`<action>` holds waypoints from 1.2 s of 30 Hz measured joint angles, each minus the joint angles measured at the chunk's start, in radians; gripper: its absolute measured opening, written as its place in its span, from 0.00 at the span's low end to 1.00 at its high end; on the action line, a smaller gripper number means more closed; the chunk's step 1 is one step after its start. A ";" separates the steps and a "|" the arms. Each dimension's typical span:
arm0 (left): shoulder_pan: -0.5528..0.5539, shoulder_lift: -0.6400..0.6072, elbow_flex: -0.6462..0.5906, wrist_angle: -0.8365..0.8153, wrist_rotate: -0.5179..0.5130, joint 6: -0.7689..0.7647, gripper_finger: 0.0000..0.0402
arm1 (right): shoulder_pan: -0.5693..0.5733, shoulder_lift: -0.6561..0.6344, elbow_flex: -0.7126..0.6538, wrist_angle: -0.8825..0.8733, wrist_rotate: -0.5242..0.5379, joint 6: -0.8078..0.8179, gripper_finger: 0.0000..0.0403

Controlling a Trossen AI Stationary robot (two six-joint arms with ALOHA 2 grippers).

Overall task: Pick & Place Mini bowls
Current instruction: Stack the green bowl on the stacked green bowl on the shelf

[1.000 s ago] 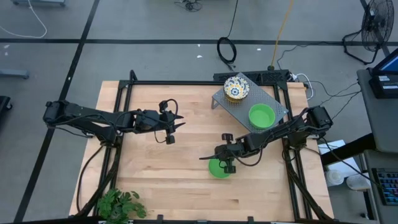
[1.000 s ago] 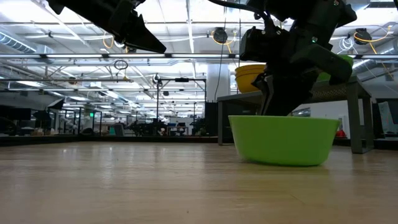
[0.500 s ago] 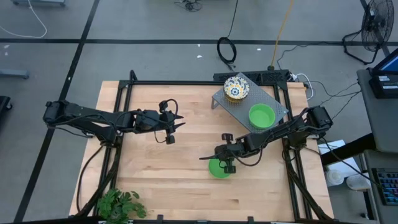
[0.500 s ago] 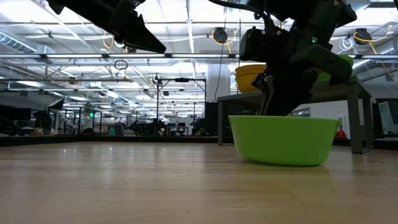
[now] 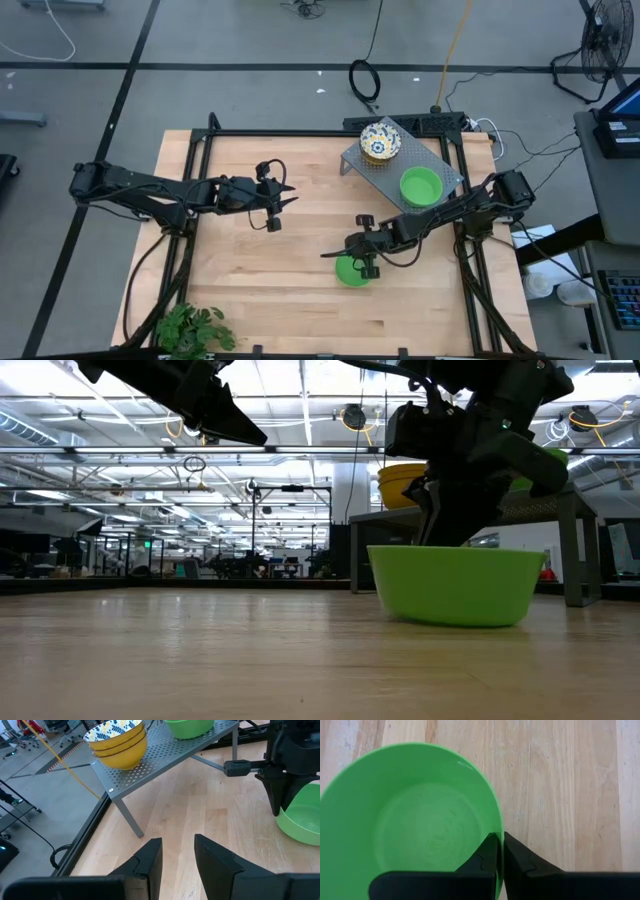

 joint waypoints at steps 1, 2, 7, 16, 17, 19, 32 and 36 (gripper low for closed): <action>0.000 0.000 0.000 0.000 0.000 0.000 0.29 | 0.000 0.000 0.000 0.000 0.000 0.000 0.00; 0.000 0.000 0.000 0.000 0.000 0.000 0.29 | 0.000 0.000 0.000 0.000 0.000 0.000 0.00; 0.000 0.000 0.000 0.000 0.000 0.000 0.29 | 0.000 0.000 0.000 0.004 0.001 -0.035 0.00; 0.000 0.007 0.000 0.002 0.000 0.000 0.29 | 0.000 0.000 0.000 0.028 0.000 -0.045 0.00; 0.000 0.009 0.000 0.000 0.000 0.000 0.29 | 0.000 0.000 -0.001 0.028 0.000 -0.045 0.00; 0.000 0.010 0.000 0.000 0.000 0.005 0.29 | 0.000 0.000 -0.001 0.028 0.000 -0.045 0.00; 0.000 0.021 -0.001 0.004 0.000 0.008 0.29 | 0.000 0.000 -0.001 0.029 0.001 -0.045 0.00; 0.000 0.021 -0.001 0.003 0.000 0.008 0.29 | 0.000 -0.002 -0.001 0.029 0.001 -0.045 0.00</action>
